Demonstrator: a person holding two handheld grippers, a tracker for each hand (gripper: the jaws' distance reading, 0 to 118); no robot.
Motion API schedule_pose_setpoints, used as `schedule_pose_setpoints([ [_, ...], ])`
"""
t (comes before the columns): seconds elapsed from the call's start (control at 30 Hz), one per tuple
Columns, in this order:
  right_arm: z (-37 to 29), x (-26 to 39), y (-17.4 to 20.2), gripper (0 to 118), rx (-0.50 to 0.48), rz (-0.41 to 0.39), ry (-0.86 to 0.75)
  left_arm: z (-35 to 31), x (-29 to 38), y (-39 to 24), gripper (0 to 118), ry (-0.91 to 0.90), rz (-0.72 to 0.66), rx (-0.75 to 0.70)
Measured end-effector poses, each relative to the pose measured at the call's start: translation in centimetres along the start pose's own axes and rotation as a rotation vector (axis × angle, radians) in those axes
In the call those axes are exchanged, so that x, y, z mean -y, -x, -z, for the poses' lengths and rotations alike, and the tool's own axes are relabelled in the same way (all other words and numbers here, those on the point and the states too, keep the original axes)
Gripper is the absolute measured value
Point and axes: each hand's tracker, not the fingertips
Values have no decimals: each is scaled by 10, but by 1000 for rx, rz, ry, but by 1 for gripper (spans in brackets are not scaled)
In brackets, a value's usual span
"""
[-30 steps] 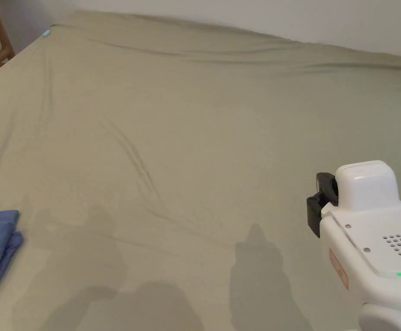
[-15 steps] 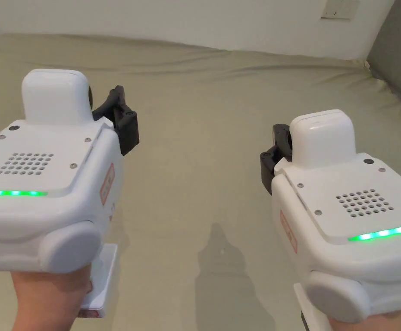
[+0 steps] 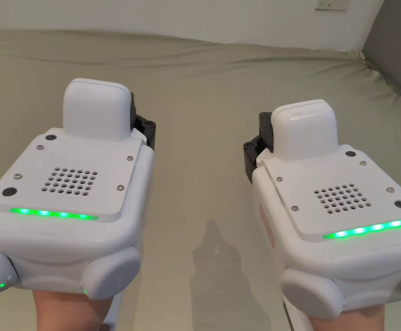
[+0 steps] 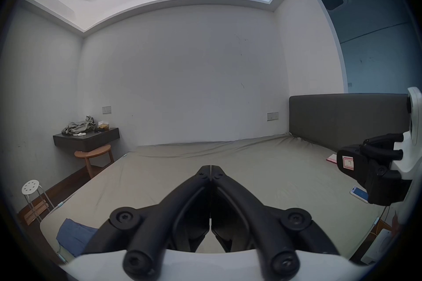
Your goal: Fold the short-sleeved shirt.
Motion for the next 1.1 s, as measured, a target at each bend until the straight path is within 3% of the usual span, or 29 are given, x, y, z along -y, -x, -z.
schedule_pose_setpoints([
  [1.1, -1, -6, 13, 0, -16, 1, -9, -8, -3, 8, 0, -16, 21, -27],
])
